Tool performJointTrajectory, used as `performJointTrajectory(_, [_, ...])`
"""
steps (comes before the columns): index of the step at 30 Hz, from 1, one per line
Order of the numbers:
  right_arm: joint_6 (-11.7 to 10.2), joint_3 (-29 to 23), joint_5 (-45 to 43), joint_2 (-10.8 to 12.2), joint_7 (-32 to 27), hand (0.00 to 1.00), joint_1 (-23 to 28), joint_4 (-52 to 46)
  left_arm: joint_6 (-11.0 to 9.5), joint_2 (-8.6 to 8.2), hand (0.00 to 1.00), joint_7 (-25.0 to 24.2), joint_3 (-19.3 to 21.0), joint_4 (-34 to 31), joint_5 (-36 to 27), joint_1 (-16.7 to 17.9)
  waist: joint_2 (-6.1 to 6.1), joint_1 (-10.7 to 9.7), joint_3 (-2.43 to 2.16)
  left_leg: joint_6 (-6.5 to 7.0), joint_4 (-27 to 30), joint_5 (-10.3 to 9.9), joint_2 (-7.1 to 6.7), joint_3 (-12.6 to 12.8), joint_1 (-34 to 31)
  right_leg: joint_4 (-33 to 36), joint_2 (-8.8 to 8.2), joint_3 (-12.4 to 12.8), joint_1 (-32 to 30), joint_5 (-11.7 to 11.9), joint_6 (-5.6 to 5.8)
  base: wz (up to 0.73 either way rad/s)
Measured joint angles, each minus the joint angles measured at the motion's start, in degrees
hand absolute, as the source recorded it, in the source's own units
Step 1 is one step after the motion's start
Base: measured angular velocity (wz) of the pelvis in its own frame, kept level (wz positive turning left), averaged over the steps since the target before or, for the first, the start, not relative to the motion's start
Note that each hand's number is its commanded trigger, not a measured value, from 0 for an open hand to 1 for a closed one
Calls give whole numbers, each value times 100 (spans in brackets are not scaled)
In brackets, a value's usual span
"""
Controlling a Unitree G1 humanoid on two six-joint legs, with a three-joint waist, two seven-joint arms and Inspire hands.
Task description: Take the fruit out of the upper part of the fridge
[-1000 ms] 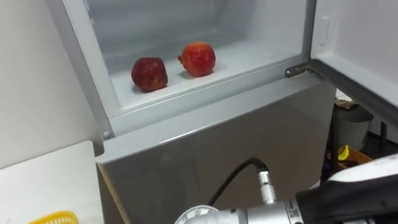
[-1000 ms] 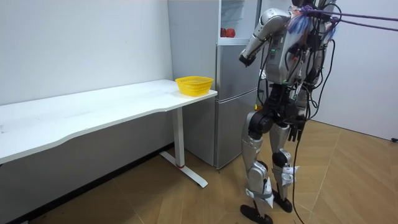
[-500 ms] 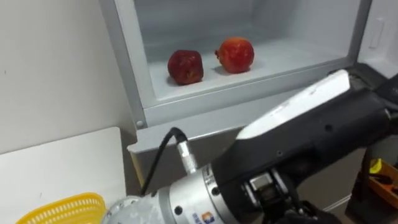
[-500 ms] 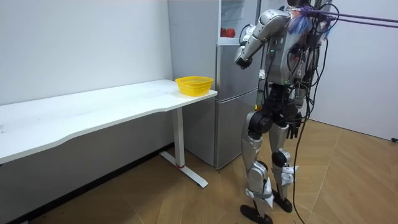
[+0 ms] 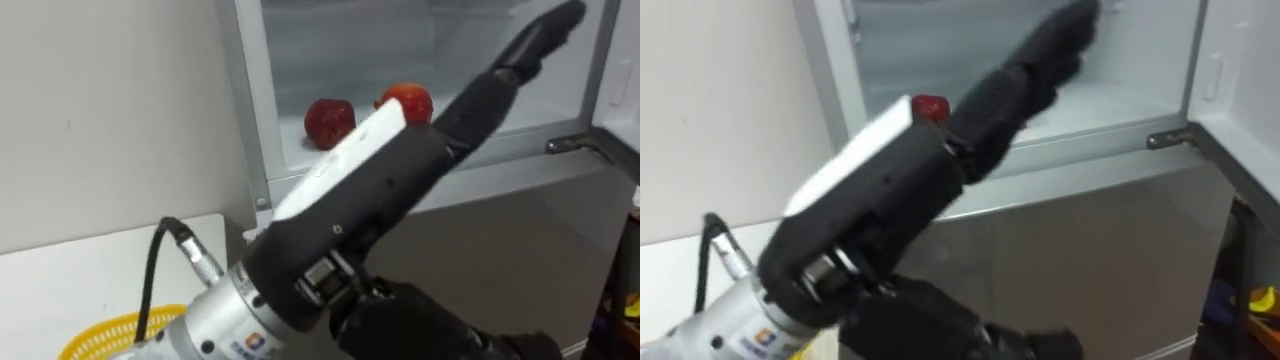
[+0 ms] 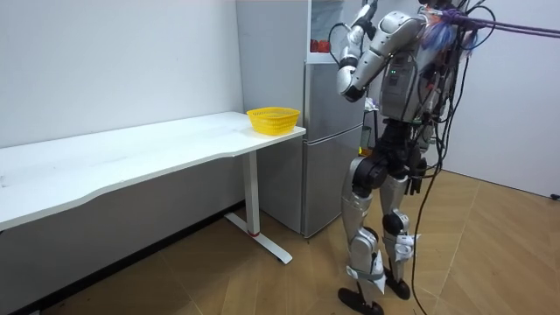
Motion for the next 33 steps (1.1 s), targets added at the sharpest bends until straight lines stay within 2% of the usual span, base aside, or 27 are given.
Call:
performJointTrajectory(4, [3, -228, 0, 6, 0, 0, 101, -84, -36, 50, 0, 291, 448, -164, 1, 56, 2, 146, -10, 5, -1, 3, 7, -21, -28, 3, 7, 9, -14, 3, 3, 0])
performJointTrajectory(6, [-3, -430, 1, 9, -20, 0, 134, -83, -145, 76, 0, 446, 811, -345, 4, 415, 28, 205, -27, 3, -11, 4, 4, -20, -41, 12, 9, -2, 6, 5, 4, 0])
performJointTrajectory(7, [-12, -489, 1, 9, -29, 0, 154, -83, -160, 76, 0, 467, 903, -363, 11, 504, 32, 234, -30, 2, -11, 4, 2, -21, -43, 7, 7, -18, 9, 6, 3, 5])
performJointTrajectory(10, [-79, -704, 22, 17, -64, 0, 242, -80, -165, 79, 0, 598, 1504, -367, 221, 800, 37, 343, -31, -5, 6, 9, -9, -83, -60, -6, 1, -125, 52, 6, 2, 16])
performJointTrajectory(13, [-122, -912, 0, 15, -93, 0, 407, -137, -189, 92, 0, 1080, 2122, -332, 412, 1099, 69, 523, -13, -13, -19, 13, -8, -99, 13, -7, 7, -122, 84, 6, 3, -2])
performJointTrajectory(14, [-130, -1032, -20, 20, -102, 0, 420, -170, -204, 106, 0, 1244, 2399, -333, 478, 1307, 90, 592, -10, -13, -20, 13, -15, -104, 19, -8, 10, -116, 95, 5, 4, 0])
performJointTrajectory(16, [-132, -1221, -48, 19, -159, 0, 441, -176, -204, 156, 0, 1557, 2829, -330, 498, 1569, 121, 601, 37, -14, -18, 12, -25, -161, -4, -14, 10, -145, 89, 5, 4, 7])
performJointTrajectory(18, [-121, -1350, -57, 11, -205, 0, 457, -163, -212, 187, 0, 1955, 3343, -303, 487, 1836, 139, 690, 55, -14, -16, 12, -28, -186, -84, -16, 8, -164, 65, 3, 4, 6])
performJointTrajectory(21, [-114, -1526, -78, 1, -174, 0, 515, -166, -250, 188, 0, 2451, 3823, -165, 492, 2008, 155, 803, 63, -12, -33, 8, -25, -204, -80, -54, 2, -189, 70, -4, 5, 3])
performJointTrajectory(23, [-124, -1631, -88, 1, -201, 0, 567, -248, -289, 188, 0, 2795, 4180, -73, 492, 2106, 199, 867, 42, -12, -67, 8, -31, -213, -81, -97, 5, -200, 94, 2, 6, 2])
performJointTrajectory(24, [-130, -1669, -102, 3, -218, 0, 638, -306, -399, 186, 0, 3057, 4386, 16, 486, 2243, 199, 869, 38, -11, -85, 10, -61, -234, -62, -99, -3, -227, 117, 1, 10, 8])
performJointTrajectory(26, [-130, -1670, -104, 15, -223, 0, 702, -345, -512, 183, 0, 3382, 4604, 198, 468, 2466, 212, 891, 36, -14, -107, 15, -90, -296, 4, -103, -12, -271, 177, -17, 30, 15])
performJointTrajectory(29, [-112, -1671, -103, 24, -272, 0, 786, -378, -517, 139, 0, 3885, 4764, 506, 331, 2816, 218, 914, 37, -14, -106, 14, -116, -393, 11, -105, -16, -290, 221, -34, 46, 12])
performJointTrajectory(31, [-110, -1667, -68, 25, -312, 0, 792, -404, -593, 141, 0, 4105, 4828, 897, 177, 2922, 218, 954, 38, -14, -109, 14, -116, -409, 26, -99, -16, -269, 215, -35, 47, 4])
performJointTrajectory(33, [-53, -1671, -2, 14, -318, 0, 782, -531, -596, 156, 0, 4324, 4879, 1708, -152, 2964, 240, 996, 43, -15, -112, 15, -114, -404, 8, -91, -19, -298, 182, -38, 41, -2])
